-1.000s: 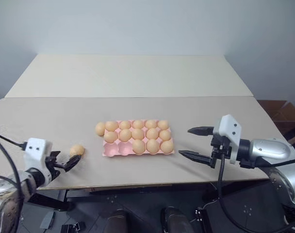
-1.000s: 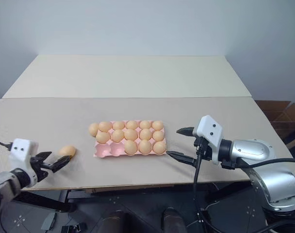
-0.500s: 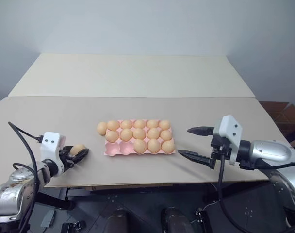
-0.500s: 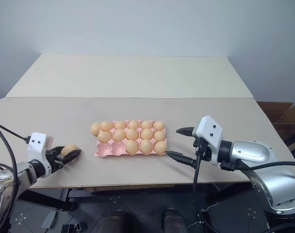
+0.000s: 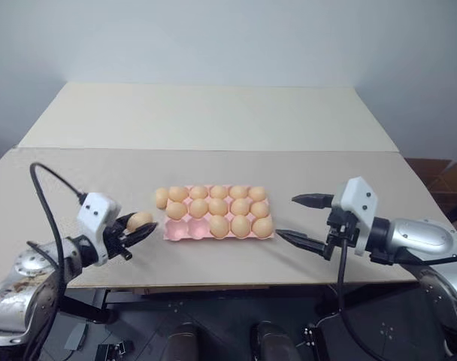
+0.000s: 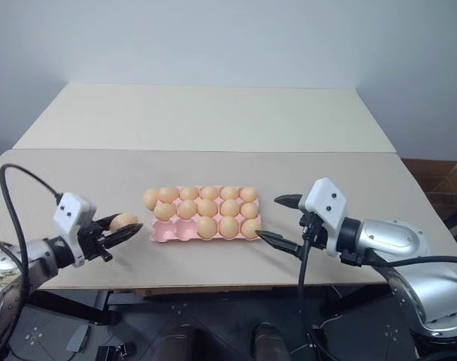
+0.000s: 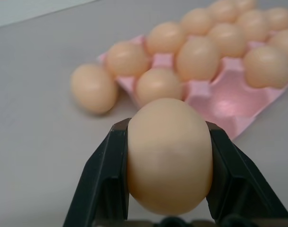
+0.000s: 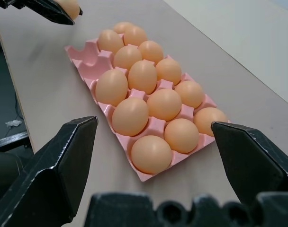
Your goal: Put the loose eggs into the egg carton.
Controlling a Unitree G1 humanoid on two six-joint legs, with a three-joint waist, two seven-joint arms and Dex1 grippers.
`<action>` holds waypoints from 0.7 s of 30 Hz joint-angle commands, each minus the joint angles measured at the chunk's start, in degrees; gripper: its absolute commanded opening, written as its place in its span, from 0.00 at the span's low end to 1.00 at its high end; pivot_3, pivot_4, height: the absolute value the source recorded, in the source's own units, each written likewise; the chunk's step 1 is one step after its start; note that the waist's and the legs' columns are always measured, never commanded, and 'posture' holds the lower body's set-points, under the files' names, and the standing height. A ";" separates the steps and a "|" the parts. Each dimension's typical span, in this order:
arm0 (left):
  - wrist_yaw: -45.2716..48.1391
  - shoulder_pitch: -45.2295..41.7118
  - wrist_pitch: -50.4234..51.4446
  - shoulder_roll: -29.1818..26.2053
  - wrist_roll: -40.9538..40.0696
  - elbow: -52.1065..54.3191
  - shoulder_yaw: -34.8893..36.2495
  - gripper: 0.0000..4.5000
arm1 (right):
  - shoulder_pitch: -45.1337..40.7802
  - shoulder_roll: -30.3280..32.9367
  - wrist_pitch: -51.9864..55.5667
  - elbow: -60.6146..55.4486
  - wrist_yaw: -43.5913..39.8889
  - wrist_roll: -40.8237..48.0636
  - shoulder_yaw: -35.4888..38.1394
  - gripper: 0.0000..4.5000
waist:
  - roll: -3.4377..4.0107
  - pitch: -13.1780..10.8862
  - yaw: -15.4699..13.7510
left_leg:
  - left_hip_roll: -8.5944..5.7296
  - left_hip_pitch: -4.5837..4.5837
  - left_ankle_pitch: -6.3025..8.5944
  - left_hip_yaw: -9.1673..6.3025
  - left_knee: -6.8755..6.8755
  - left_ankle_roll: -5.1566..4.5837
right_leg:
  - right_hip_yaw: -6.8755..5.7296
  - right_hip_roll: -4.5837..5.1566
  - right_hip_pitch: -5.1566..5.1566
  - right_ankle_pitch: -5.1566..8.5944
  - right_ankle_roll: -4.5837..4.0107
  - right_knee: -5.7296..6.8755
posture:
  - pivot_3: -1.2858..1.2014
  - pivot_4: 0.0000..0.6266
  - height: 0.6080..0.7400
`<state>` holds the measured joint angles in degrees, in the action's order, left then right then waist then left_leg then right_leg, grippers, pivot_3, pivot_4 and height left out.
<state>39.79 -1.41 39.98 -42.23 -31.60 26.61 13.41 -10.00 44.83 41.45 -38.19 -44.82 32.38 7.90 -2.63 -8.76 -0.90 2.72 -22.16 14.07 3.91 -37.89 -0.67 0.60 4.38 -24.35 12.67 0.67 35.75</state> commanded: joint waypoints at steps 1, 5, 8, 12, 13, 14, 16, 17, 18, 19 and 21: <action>0.52 -4.80 -1.66 2.81 1.30 0.50 -7.52 0.40 | -0.79 -0.38 -1.20 -1.97 1.41 0.12 0.04 1.00 | -0.01 0.00 0.08 | -0.01 0.00 0.00 0.01 0.00 0.00 | 0.01 0.00 0.02 -0.02 0.04 0.00 | 0.52 0.24 1.00; 2.07 -9.36 -1.43 4.53 3.30 -2.58 -14.13 0.40 | -0.44 -0.42 -1.01 -2.69 2.32 0.38 0.06 1.00 | -0.02 0.01 0.67 | -0.02 -0.04 0.00 0.01 -0.01 -0.02 | 0.07 -0.06 -0.01 -0.25 0.43 -0.04 | 0.52 0.24 1.00; 2.43 -11.42 0.70 4.82 2.64 -3.81 -15.36 0.46 | 0.06 -0.51 -0.39 -3.69 3.63 0.54 0.49 1.00 | -0.02 0.01 0.78 | 0.01 -0.08 0.01 -0.07 -0.01 -0.03 | -0.01 -0.13 -0.03 -0.23 0.42 -0.03 | 0.52 0.24 1.00; 2.88 -11.52 1.08 3.94 1.69 -3.40 -13.24 0.74 | 0.59 -0.62 0.28 -4.73 5.20 1.36 1.23 1.00 | -0.02 0.01 0.86 | 0.03 -0.06 0.01 -0.09 -0.01 -0.03 | -0.01 -0.14 -0.03 -0.21 0.42 0.00 | 0.52 0.24 1.00; 3.16 -11.32 1.06 3.36 1.37 -2.76 -12.42 0.82 | 0.71 -0.58 0.31 -4.87 5.46 1.53 1.34 1.00 | -0.02 0.01 0.86 | 0.03 -0.06 0.01 -0.09 -0.01 -0.03 | 0.00 -0.12 -0.02 -0.21 0.43 0.01 | 0.52 0.24 1.00; 3.29 -10.97 0.98 2.97 0.76 -2.01 -11.12 0.89 | 0.81 -0.53 0.31 -5.00 5.66 1.62 1.40 1.00 | -0.02 0.01 0.85 | 0.02 -0.05 0.01 -0.08 -0.01 -0.03 | 0.00 -0.11 -0.02 -0.20 0.47 0.01 | 0.52 0.24 1.00; 2.33 -10.28 1.15 2.35 0.35 -0.49 -8.68 1.00 | 0.99 -0.42 0.25 -5.11 5.88 1.95 1.64 1.00 | -0.02 0.01 0.86 | 0.02 -0.05 0.00 -0.08 -0.01 -0.03 | 0.01 -0.10 -0.02 -0.16 0.53 0.01 | 0.52 0.24 1.00; 2.21 -9.76 0.91 2.00 0.37 0.01 -7.59 1.00 | 1.03 -0.38 0.20 -5.13 6.01 2.05 1.66 1.00 | -0.01 0.01 0.87 | 0.02 -0.04 0.00 -0.09 -0.01 -0.02 | 0.01 -0.10 -0.01 -0.17 0.52 0.01 | 0.52 0.24 1.00; 2.64 -8.49 -0.07 1.63 0.00 0.42 -5.38 1.00 | 1.07 -0.28 0.05 -5.03 6.02 2.16 1.76 1.00 | -0.01 0.01 0.90 | 0.02 -0.04 0.01 -0.09 -0.01 -0.03 | 0.01 -0.09 -0.01 -0.17 0.52 0.00 | 0.52 0.24 1.00; 3.20 -6.93 -0.89 1.02 -0.45 0.53 -2.67 1.00 | 1.12 -0.13 -0.23 -4.84 5.88 2.17 1.85 1.00 | -0.01 0.01 0.98 | 0.02 -0.04 0.01 -0.09 -0.01 -0.03 | 0.02 -0.09 -0.01 -0.17 0.52 0.00 | 0.52 0.24 1.00; 4.68 -3.71 -2.24 -0.35 -1.38 0.05 2.72 1.00 | 1.19 0.21 -0.86 -4.28 5.33 2.24 2.05 1.00 | -0.01 0.01 1.27 | 0.05 -0.04 0.01 -0.09 -0.01 -0.03 | 0.02 -0.10 -0.03 -0.18 0.49 -0.01 | 0.52 0.24 1.00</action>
<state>43.28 -6.10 39.76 -41.25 -31.77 25.44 11.14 -8.38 44.30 41.72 -41.46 -39.15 33.98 7.83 -2.64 -8.75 0.36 2.78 -22.20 14.08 3.82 -37.90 -0.70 0.61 4.28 -24.39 12.49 1.10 35.76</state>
